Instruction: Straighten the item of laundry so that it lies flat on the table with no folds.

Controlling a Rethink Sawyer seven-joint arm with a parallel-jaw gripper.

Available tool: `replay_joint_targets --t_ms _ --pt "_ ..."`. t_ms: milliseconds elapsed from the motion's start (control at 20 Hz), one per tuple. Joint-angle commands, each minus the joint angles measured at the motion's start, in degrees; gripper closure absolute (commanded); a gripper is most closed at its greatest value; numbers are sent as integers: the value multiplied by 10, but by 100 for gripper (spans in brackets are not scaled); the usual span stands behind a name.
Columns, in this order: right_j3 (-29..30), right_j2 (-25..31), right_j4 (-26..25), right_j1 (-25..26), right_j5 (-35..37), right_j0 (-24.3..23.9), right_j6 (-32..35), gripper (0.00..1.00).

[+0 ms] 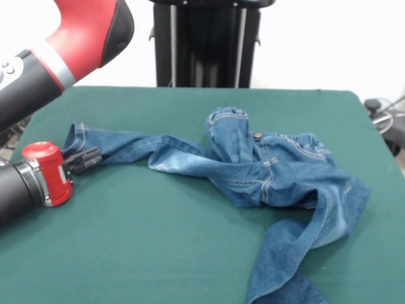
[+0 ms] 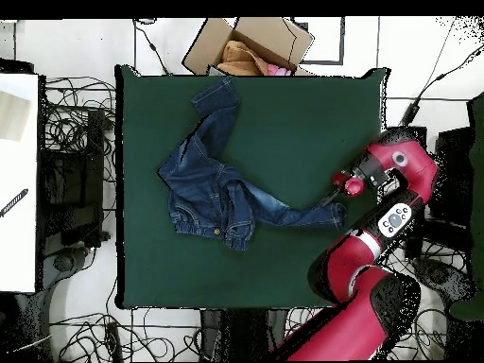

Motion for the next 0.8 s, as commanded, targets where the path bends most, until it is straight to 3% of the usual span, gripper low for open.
replay_joint_targets --t_ms 50,400,800 --pt "19 30 -157 214 -354 40 -264 100" --pt "20 57 -196 218 -333 31 -294 100" --pt "20 75 -194 226 -352 19 -300 100"
